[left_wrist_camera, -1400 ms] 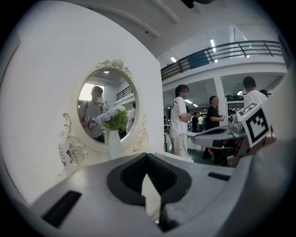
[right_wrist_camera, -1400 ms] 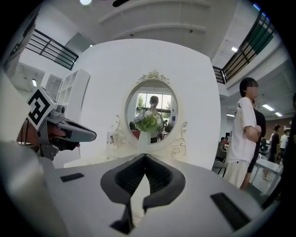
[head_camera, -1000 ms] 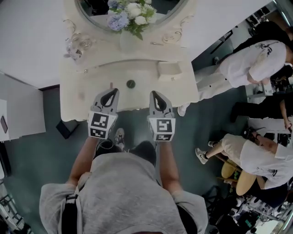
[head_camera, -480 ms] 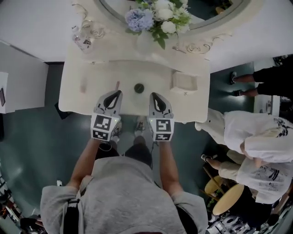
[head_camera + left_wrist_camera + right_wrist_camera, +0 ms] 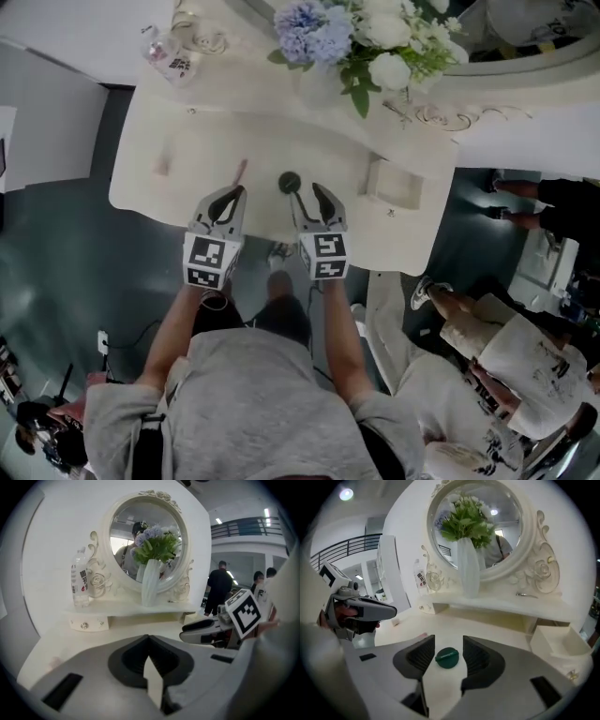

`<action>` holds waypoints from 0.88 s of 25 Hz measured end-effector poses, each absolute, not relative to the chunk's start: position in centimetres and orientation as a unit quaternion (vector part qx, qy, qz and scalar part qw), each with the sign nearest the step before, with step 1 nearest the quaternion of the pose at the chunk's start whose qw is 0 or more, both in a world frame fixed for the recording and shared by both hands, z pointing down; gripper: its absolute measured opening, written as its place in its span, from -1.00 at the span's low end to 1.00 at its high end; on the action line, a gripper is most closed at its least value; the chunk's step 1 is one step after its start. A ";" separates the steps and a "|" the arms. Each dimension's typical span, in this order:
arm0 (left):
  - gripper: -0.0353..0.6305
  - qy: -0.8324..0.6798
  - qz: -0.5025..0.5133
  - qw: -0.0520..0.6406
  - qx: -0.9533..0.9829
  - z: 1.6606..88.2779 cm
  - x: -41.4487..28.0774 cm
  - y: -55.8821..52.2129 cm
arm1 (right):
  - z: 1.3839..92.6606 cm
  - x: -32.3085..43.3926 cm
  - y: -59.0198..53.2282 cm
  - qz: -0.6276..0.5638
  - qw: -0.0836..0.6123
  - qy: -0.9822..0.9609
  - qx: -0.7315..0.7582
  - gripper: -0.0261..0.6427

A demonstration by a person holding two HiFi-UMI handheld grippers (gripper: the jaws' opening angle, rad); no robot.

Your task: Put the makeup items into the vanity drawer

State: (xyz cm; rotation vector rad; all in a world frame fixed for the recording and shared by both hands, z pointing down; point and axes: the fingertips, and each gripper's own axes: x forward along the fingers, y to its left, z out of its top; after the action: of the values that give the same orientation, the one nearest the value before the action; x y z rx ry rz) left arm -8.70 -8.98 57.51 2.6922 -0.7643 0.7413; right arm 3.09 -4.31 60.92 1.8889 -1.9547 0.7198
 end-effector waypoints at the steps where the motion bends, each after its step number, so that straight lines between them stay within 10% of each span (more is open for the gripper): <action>1: -0.89 -0.265 0.256 0.126 0.921 57.9 -8.8 -9.0 | 61.8 3.0 -4.6 0.263 0.165 -0.689 0.655 -0.38; 22: -0.89 -0.304 0.276 0.155 0.898 60.4 -9.7 -9.2 | 68.4 2.2 -6.9 0.298 0.258 -0.706 0.589 -0.59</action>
State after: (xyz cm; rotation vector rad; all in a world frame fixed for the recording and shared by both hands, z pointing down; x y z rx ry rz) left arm -9.74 -9.23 60.41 2.5740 -0.8722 0.7901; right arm 2.19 -6.89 68.43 1.5954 -1.9133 0.8076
